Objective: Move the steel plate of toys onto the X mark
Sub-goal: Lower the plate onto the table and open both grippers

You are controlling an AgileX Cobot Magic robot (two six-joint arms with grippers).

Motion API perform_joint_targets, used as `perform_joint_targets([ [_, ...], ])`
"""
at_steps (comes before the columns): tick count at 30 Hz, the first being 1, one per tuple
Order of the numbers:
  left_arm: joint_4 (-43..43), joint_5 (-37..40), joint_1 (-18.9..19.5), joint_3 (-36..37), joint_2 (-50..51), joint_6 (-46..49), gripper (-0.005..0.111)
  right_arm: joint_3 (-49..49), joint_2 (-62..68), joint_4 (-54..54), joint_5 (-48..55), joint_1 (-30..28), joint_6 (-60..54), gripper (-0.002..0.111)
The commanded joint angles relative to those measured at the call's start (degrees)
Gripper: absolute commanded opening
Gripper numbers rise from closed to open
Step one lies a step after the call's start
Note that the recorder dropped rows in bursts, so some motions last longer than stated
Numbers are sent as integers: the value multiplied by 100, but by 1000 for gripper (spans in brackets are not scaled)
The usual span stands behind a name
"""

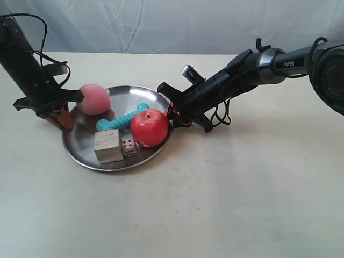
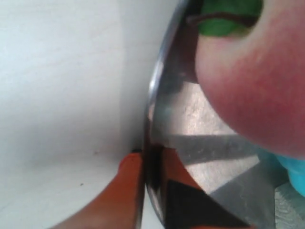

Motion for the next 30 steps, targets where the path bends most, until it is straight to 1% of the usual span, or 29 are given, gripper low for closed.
perform_joint_targets([
  [1,-1014,462,-285,25,-215,120,0,28,108,-252,136,135,266,34],
  [8,-327,462,-274,14,-340,-269,0,28,108,-650,207,98,552,34],
  [11,244,462,-274,14,-340,-530,0,28,95,-897,301,1,552,34],
  [14,519,462,-264,14,-340,-629,0,28,95,-1112,383,-59,576,34],
  [15,538,462,-264,14,-340,-629,0,28,84,-1214,394,-89,576,35],
  [18,754,462,-254,14,-340,-643,1,28,75,-1560,475,-135,704,47],
  [19,826,462,-228,14,-340,-689,4,28,71,-1687,475,-135,748,48],
  [21,851,462,-155,14,-340,-719,15,28,60,-1955,475,-135,876,48],
  [24,701,462,-104,14,-340,-719,39,28,11,-1972,428,-190,899,48],
  [25,701,462,-104,14,-340,-719,44,28,-14,-2011,417,-219,899,48],
  [27,701,462,-104,14,-340,-719,50,28,-95,-2023,414,-286,899,48],
  [30,831,462,-104,14,-353,-733,52,28,-266,-2104,349,-421,950,47],
])
